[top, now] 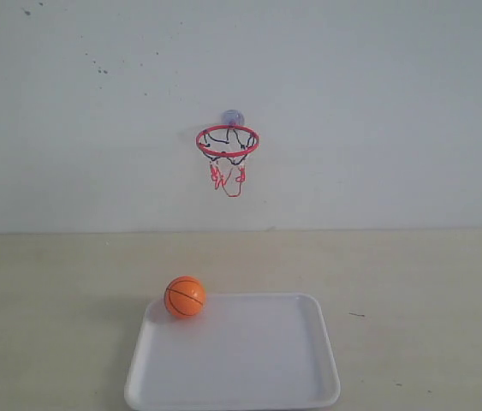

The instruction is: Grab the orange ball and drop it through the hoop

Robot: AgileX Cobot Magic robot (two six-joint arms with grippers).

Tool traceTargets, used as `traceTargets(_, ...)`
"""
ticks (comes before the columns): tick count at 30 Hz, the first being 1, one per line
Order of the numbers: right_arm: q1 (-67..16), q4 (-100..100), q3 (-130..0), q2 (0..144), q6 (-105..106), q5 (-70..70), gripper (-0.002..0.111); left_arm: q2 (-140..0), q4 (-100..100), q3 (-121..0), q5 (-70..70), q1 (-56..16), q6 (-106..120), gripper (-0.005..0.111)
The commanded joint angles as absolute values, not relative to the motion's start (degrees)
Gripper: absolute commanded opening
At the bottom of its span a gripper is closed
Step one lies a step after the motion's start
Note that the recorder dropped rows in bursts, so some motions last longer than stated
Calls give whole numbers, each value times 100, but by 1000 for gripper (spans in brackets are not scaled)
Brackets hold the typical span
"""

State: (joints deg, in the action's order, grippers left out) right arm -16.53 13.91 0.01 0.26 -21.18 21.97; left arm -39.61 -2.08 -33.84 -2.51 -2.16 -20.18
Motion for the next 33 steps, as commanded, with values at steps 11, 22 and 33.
traceTargets(11, -1650, 1424, 0, 0, -2109, 2174, 0, -8547, 2360, -6336, 2376, -867, 3408, 4)
traceTargets(22, -1650, 1424, 0, 0, -2109, 2174, 0, -10429, 5594, -7837, 3382, -867, 6312, 22)
traceTargets(33, -1650, 1424, 0, 0, -2109, 2174, 0, -11492, 5411, -8403, 3493, -1263, 6636, 87)
